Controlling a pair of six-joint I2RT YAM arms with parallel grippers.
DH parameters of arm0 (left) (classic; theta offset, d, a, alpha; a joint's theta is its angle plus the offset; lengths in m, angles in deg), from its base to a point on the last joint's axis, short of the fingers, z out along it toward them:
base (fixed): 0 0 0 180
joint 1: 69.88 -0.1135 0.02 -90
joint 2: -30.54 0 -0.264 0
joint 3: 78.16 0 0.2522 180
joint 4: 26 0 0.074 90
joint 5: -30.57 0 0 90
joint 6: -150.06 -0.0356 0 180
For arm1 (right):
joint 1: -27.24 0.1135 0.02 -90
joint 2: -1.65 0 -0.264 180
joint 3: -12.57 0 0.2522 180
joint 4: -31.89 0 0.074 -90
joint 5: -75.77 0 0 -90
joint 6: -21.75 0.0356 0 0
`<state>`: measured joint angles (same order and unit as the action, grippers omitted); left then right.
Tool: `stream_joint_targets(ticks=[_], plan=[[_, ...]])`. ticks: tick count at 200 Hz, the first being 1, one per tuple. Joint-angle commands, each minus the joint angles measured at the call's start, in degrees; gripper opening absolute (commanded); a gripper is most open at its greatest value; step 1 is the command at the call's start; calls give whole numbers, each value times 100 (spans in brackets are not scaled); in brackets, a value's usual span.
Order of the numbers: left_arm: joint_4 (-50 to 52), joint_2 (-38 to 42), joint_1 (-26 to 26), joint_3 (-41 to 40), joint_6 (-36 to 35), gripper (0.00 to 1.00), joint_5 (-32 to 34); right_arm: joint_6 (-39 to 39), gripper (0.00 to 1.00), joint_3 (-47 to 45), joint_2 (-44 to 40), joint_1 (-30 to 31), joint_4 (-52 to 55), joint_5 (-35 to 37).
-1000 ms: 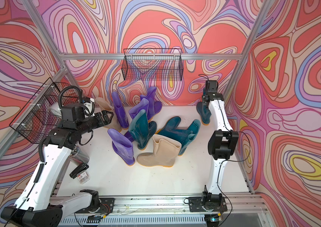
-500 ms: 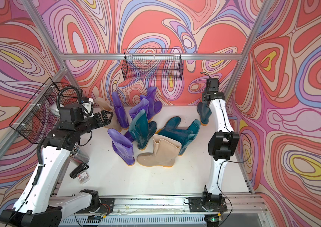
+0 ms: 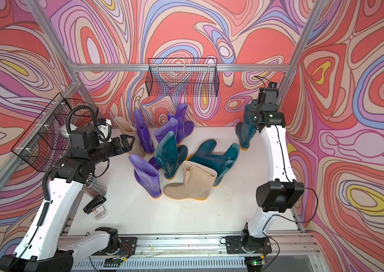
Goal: Match and arrange rain boots in pairs
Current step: Move the rain boot to the corner of the board, then pick up the rain boot at the center of the board.
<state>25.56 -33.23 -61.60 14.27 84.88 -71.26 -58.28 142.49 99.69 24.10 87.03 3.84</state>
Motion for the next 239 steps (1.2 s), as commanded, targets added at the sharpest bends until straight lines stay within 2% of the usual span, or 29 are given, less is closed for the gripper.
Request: stream_joint_targets(ticks=[1, 12, 29, 43, 53, 67, 76, 94, 133, 155, 166, 177, 189, 205, 216, 239], plan=[[303, 41, 35, 48, -342, 81, -438, 501, 72, -299, -372, 538, -242, -321], [526, -114, 267, 271, -590, 78, -557, 333, 72, -371, -474, 1032, -236, -129], [1141, -576, 1195, 895, -1161, 79, 144, 149, 73, -401, -512, 1627, -168, 181], [1674, -1063, 1685, 1487, -1370, 81, 274, 262, 73, -465, -578, 1717, -95, -147], [2015, -1387, 1822, 1838, -1496, 85, 71, 353, 73, -576, -670, 1716, -90, -289], [2323, -1783, 2011, 2188, -1643, 86, 144, 389, 74, -759, -811, 1716, -82, -451], [2409, -1952, 2078, 2334, -1700, 91, 155, 391, 74, -877, -904, 1713, -70, -501], [2524, -2239, 2115, 2515, -1724, 95, 203, 348, 75, -1141, -1092, 1715, -24, -508], [2699, -2692, 2119, 2637, -1670, 89, 375, 353, 76, -1647, -1448, 1716, 4, -656], [2392, -2400, 2117, 2614, -1582, 89, 217, 906, 74, -1797, -1444, 1788, -45, -1456], [2014, -2031, 2117, 2464, -1575, 89, 344, 1287, 73, -1844, -1369, 2129, -157, -1550], [1794, -1678, 2096, 2369, -1585, 92, 606, 1421, 73, -1747, -1220, 2778, -217, -1327], [1818, -1456, 1985, 2420, -1549, 93, 803, 1712, 73, -1511, -979, 3335, -179, -987], [1925, -1241, 1802, 2450, -1350, 93, 1217, 2063, 73, -1319, -704, 3766, -234, -817], [1856, -1006, 1580, 2230, -1141, 93, 1367, 2316, 73, -1244, -556, 3989, -299, -632], [1547, -447, 945, 1532, -737, 93, 1253, 2866, 73, -985, -175, 4575, -283, -433]])
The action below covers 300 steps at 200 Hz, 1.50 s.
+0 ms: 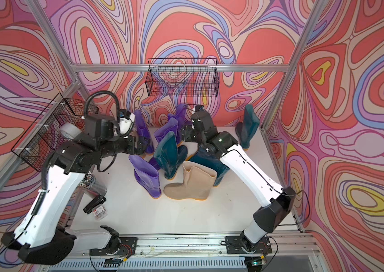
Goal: Match and arrange rain boots in pairs
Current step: Pick up the rain boot at the center of the board.
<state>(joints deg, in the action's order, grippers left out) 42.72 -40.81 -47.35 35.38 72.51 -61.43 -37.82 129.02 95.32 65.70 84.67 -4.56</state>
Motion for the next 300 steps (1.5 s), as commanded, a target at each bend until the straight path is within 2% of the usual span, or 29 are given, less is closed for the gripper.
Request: stream_joint_targets(ticks=[1, 18, 51, 77, 107, 131, 167, 184, 204, 221, 255, 300], plan=[[-169, 327, -501, -637, 511, 93, 265, 831, 74, 381, 277, 429, -41, 418], [-325, 574, -722, -990, 600, 94, 148, 1265, 78, 620, 549, 861, 93, 664], [-460, 703, -751, -1372, 686, 93, -60, 2198, 82, 730, 930, 1008, 246, 592], [-654, 879, -751, -1706, 724, 94, -202, 2421, 84, 1263, 1312, 1165, 852, 989], [-758, 1068, -749, -1983, 717, 94, -202, 2387, 85, 1892, 1915, 1224, 1307, 752], [-746, 1159, -758, -2076, 667, 94, -127, 2475, 82, 1816, 1996, 1301, 1339, 839], [-803, 1218, -758, -2203, 627, 94, -150, 2374, 66, 1427, 1958, 1349, 1335, 854], [-1028, 1315, -759, -2380, 602, 94, -329, 2079, 51, 1251, 1934, 1357, 1194, 768], [-1325, 1446, -764, -2607, 618, 94, -330, 1798, 24, 1236, 1954, 1356, 1200, 699], [-1359, 1374, -763, -2572, 627, 94, -406, 1653, 11, 1235, 1884, 1357, 1204, 829], [-1364, 1171, -765, -2422, 636, 94, -564, 1196, 0, 1282, 1667, 1354, 1143, 1126], [-1418, 1064, -765, -2292, 636, 94, -634, 41, 0, 2066, 1597, 1327, 1451, 1536]])
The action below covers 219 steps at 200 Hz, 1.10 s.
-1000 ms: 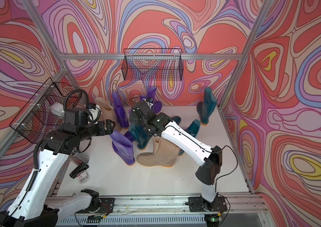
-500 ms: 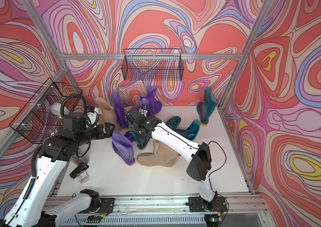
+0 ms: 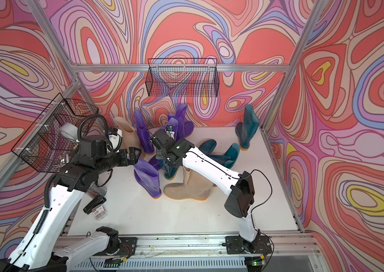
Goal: Match and arrange rain boots in pairs
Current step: Pick up the rain boot at the center of the board, then pair a pair of rain boots at the corner of the board.
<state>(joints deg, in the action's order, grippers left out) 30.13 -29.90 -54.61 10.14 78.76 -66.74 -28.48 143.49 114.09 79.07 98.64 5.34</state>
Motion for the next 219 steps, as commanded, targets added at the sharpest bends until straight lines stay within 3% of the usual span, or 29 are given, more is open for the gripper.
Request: stream_joint_targets(ticks=[1, 57, 121, 134, 148, 173, 219], plan=[[-159, -32, -40, 239, 11, 94, -103, -905, 0, 643, -282, -17, 67, 556], [-152, -107, -40, 392, 86, 93, -232, -1206, 0, 1054, -675, -1003, -73, -605], [-45, -142, -35, 622, 44, 93, -185, -1593, 0, 1489, -970, -1802, 87, -655], [-55, -168, -39, 632, 80, 93, -232, -2106, 0, 1211, -1214, -1925, -419, -889], [-86, -189, -33, 624, 128, 92, -261, -2532, 0, 1195, -1276, -2002, -606, -634], [-109, -267, -34, 631, 204, 91, -370, -2955, 0, 1556, -1018, -2511, -510, -720], [25, -290, -37, 703, 213, 90, -350, -3008, 0, 1717, -753, -3561, -664, -1386]])
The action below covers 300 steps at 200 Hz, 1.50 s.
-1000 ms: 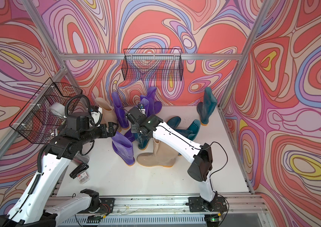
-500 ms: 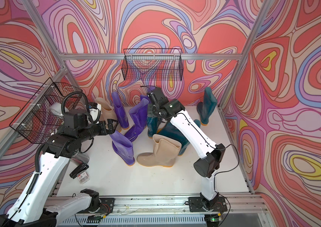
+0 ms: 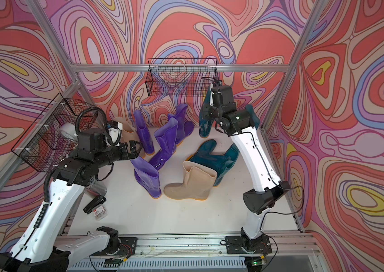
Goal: Match and arrange rain boots in pairs
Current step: Pair a pair of rain boots at the corner of the board.
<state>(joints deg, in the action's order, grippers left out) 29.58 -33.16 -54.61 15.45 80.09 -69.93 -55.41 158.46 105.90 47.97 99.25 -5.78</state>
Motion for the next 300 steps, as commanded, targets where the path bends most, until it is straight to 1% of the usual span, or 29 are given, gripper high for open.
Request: stream_joint_targets(ticks=[1, 8, 21, 32, 41, 63, 80, 102, 113, 126, 160, 176, 204, 222, 261, 277, 300], plan=[[80, 34, -39, 171, 84, 90, -22, -316, 0, 236, 73, -480, -727, -287], [73, 49, -39, 161, 88, 90, -14, -242, 0, 304, 134, -677, -750, -443], [72, 40, -33, 162, 118, 90, -12, -67, 0, 443, 268, -1080, -793, -975], [71, 16, -33, 162, 134, 90, -39, -66, 0, 530, 402, -1292, -843, -1277], [64, 1, -35, 162, 156, 90, -47, -77, 0, 680, 527, -1457, -840, -1658], [54, -70, -34, 175, 200, 90, -49, 184, 0, 1174, 952, -2003, -776, -2421], [118, -175, -41, 294, 220, 89, -139, 362, 0, 1347, 1180, -2361, -863, -2984], [203, -272, -35, 412, 194, 88, -144, 300, 0, 1668, 1475, -2644, -759, -3497], [197, -271, -40, 404, 180, 88, -127, 220, 0, 1859, 1606, -2678, -629, -3540], [188, -282, -34, 369, 175, 88, -91, 97, 0, 1912, 1658, -2680, -666, -3833], [103, -408, -36, 287, 244, 88, -101, 94, 0, 1907, 1764, -2679, -827, -3990], [54, -490, -35, 310, 297, 87, -171, -73, 0, 1868, 1873, -2681, -719, -3887], [36, -629, -33, 389, 258, 87, -151, -449, 0, 1424, 1897, -2680, -643, -3623], [12, -720, -39, 417, 238, 87, -137, -732, 0, 1607, 2115, -2687, -291, -3359], [-58, -904, -33, 417, 260, 86, -134, -1004, 0, 1724, 2493, -2685, -46, -3651], [-102, -976, -35, 440, 288, 86, -149, -1152, 0, 1806, 2617, -2697, 120, -3519], [-114, -1103, -35, 543, 299, 86, -180, -1256, 0, 1693, 2653, -2732, 201, -3236]])
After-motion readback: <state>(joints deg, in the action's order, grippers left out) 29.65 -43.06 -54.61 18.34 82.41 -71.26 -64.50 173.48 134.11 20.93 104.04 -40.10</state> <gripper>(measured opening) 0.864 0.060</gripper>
